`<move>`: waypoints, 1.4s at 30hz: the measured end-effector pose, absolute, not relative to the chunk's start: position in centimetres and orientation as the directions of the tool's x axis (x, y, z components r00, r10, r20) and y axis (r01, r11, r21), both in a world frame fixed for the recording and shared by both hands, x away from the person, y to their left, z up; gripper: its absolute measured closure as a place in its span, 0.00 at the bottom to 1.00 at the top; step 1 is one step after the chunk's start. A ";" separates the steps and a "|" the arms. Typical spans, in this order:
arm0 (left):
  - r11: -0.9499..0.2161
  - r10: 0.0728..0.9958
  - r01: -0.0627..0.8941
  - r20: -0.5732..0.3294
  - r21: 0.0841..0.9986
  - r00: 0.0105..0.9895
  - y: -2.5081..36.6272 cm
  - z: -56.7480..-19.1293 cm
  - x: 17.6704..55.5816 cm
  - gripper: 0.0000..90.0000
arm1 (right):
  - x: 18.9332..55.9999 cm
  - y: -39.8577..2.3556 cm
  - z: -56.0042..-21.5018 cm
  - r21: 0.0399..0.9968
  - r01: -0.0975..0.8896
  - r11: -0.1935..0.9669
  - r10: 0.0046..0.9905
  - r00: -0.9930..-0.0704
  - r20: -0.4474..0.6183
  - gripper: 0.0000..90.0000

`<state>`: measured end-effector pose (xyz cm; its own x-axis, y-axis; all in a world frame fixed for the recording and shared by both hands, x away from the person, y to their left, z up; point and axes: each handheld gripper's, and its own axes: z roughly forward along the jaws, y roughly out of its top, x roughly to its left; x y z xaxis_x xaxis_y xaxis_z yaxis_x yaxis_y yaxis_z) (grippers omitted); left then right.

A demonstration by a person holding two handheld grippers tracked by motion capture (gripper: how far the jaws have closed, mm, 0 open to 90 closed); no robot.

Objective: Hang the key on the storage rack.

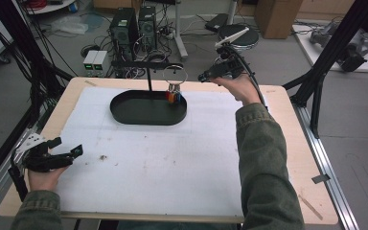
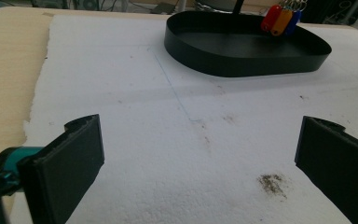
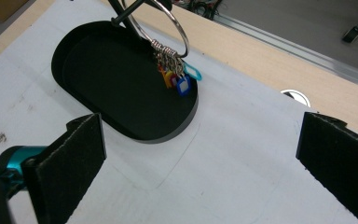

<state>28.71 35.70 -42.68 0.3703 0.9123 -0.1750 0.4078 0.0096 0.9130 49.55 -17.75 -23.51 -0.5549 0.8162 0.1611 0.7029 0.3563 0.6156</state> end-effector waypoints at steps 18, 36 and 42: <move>0.019 0.911 0.405 -0.183 0.914 0.370 35.7 -42.7 28.7 0.02 | 44.9 -20.6 -24.9 0.631 0.703 0.327 0.803 -0.559 0.207 0.00; 0.022 0.911 0.405 -0.185 0.914 0.370 35.6 -42.6 28.7 0.02 | 40.6 -23.0 -27.0 0.664 0.680 0.310 0.791 -0.572 0.217 0.00; 0.020 0.910 0.408 -0.186 0.913 0.370 35.5 -42.6 28.7 0.02 | 39.9 -24.0 -28.8 0.656 0.694 0.296 0.793 -0.562 0.237 0.01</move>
